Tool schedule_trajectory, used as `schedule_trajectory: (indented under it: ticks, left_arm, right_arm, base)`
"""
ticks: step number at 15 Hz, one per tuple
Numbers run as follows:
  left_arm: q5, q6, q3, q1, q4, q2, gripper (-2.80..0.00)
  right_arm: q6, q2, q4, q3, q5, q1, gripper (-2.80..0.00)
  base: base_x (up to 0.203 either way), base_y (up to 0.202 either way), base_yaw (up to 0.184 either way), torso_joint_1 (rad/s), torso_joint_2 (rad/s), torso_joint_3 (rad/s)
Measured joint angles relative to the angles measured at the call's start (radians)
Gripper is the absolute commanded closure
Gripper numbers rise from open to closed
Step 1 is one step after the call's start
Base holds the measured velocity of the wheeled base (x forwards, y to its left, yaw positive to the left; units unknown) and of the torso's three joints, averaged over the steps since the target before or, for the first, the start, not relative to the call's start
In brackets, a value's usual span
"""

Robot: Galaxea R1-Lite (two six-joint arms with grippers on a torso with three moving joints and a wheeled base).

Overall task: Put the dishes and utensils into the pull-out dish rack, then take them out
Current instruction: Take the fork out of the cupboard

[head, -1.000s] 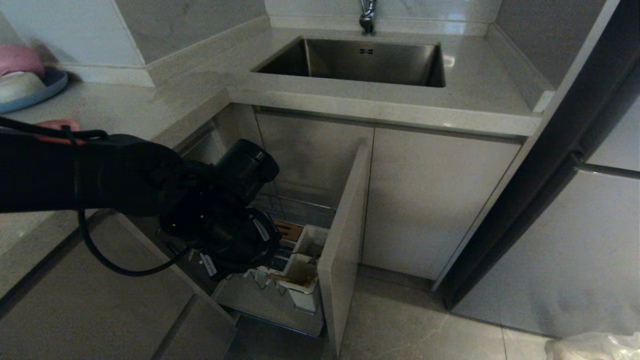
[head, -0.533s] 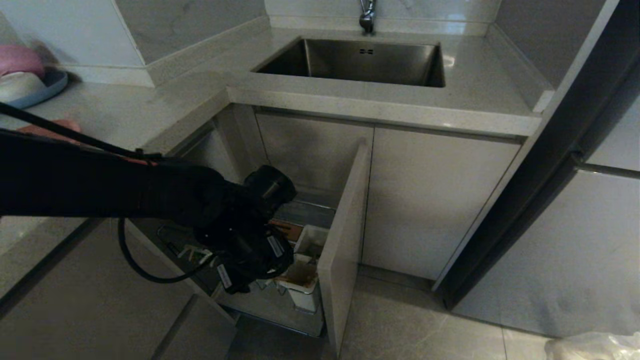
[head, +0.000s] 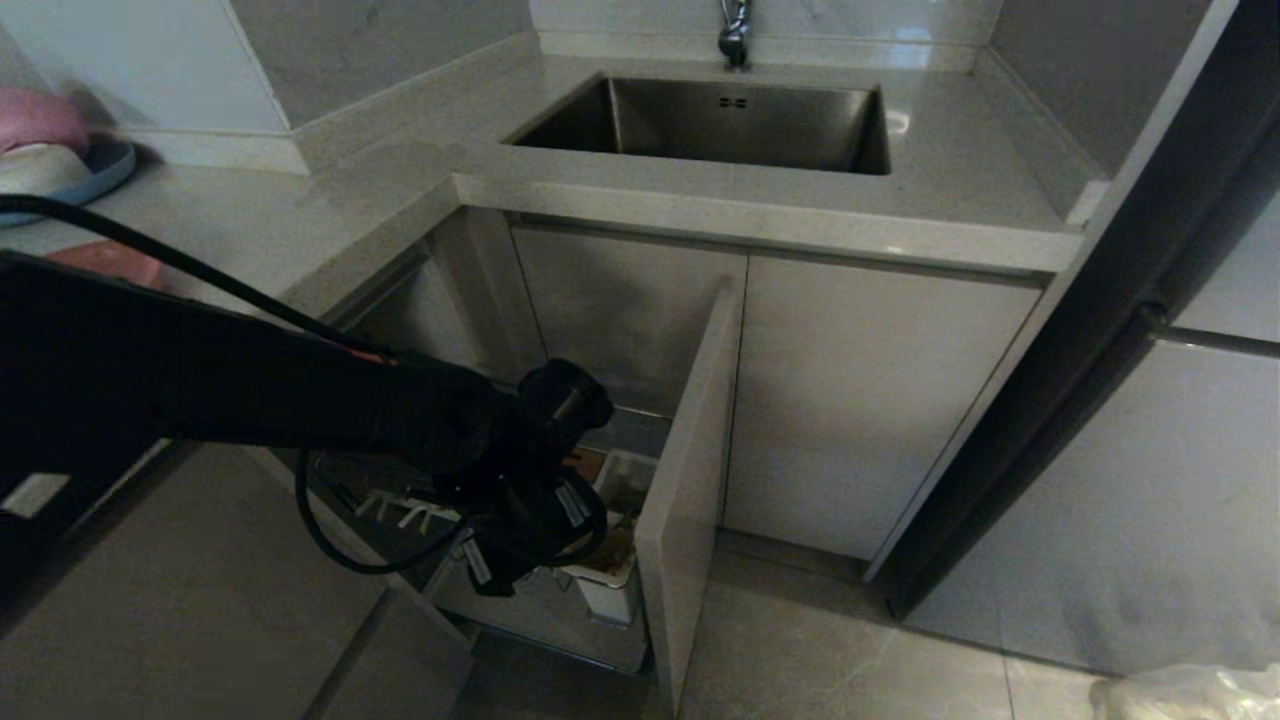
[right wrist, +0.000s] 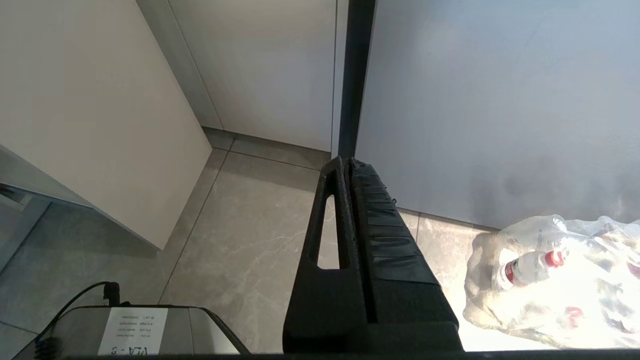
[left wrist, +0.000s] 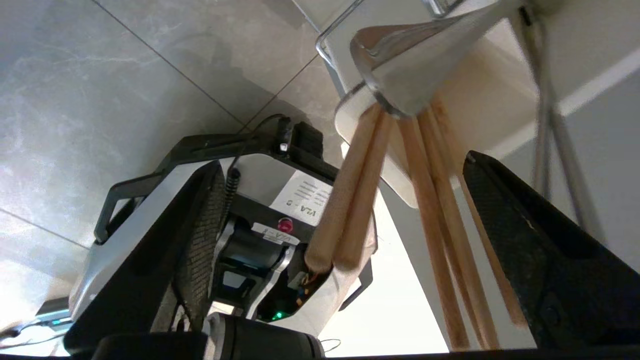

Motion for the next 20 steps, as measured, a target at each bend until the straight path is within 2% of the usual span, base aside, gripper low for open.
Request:
schedule_trajectory:
  ticks: [12,13,14,20]
  left_arm:
    - [0.011,0.0,-0.001,0.019,-0.045,0.036,-2.8]
    - [0.011,0.001,0.0,0.019,-0.045,0.036,-0.45]
    - [0.011,0.004,0.0,0.019,-0.044,0.037,0.0]
    - [0.011,0.004,0.0,0.017,-0.044,0.037,0.0]
  right_arm:
    - [-0.001,0.0,0.0,0.0,0.0,0.0,0.0]
    - [-0.001,0.0,0.0,0.0,0.0,0.0,0.0]
    - [0.0,0.0,0.0,0.0,0.0,0.0,0.0]
    - [0.0,0.0,0.0,0.0,0.0,0.0,0.0]
  base:
    - [0.0,0.0,0.0,0.0,0.0,0.0]
    - [0.0,0.0,0.0,0.0,0.0,0.0]
    - [0.0,0.0,0.0,0.0,0.0,0.0]
    - [0.0,0.0,0.0,0.0,0.0,0.0]
